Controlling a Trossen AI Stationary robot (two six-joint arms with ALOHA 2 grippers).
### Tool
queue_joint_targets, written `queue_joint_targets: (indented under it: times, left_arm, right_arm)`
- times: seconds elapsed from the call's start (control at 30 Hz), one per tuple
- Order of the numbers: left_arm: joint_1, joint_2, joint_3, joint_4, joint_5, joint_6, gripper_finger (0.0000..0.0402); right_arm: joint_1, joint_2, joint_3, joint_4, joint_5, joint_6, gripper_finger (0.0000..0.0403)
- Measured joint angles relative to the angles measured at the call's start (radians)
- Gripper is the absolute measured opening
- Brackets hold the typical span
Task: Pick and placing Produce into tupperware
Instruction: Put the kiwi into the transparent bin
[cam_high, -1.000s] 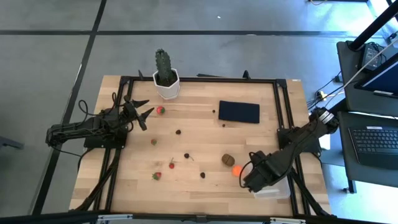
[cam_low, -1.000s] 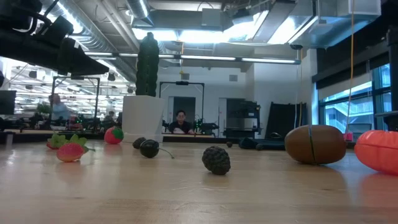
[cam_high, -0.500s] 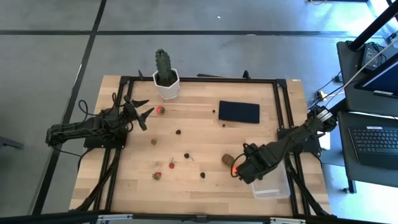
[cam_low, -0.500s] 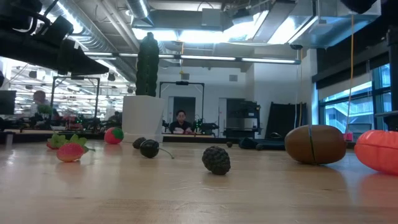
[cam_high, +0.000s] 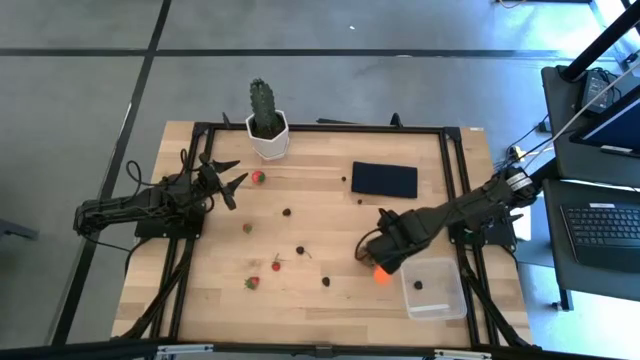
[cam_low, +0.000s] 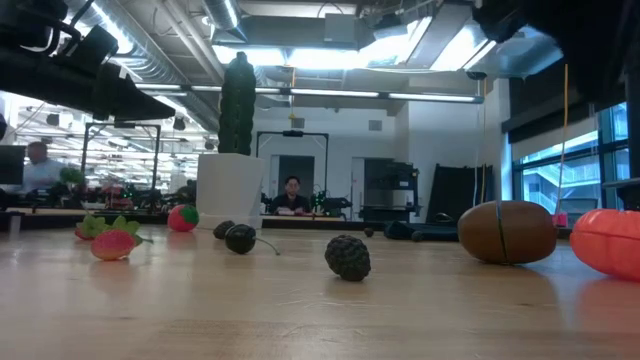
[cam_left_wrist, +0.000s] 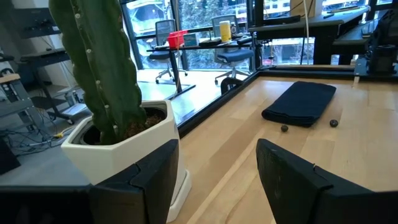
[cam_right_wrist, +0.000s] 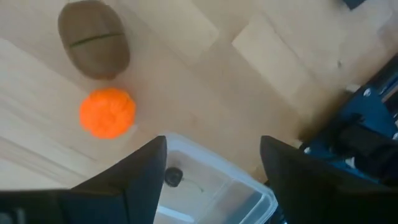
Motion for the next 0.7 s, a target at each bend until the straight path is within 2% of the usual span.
queue_joint_targets:
  times: [0.4,0.57,0.7]
  left_arm:
    - [0.0,0.0,0.0,0.0,0.0,0.0,0.0208]
    - [0.0,0.0,0.0,0.0,0.0,0.0,0.0208]
    - [0.0,0.0,0.0,0.0,0.0,0.0,0.0208]
  right_arm:
    - [-0.079,0.003,-0.055,-0.003,-0.001,-0.058,0.0332]
    - [-0.098,0.004,-0.066,0.031,-0.001,-0.081,0.0339]
    - [-0.107,0.004,-0.066,0.123,0.013,-0.173,0.0338]
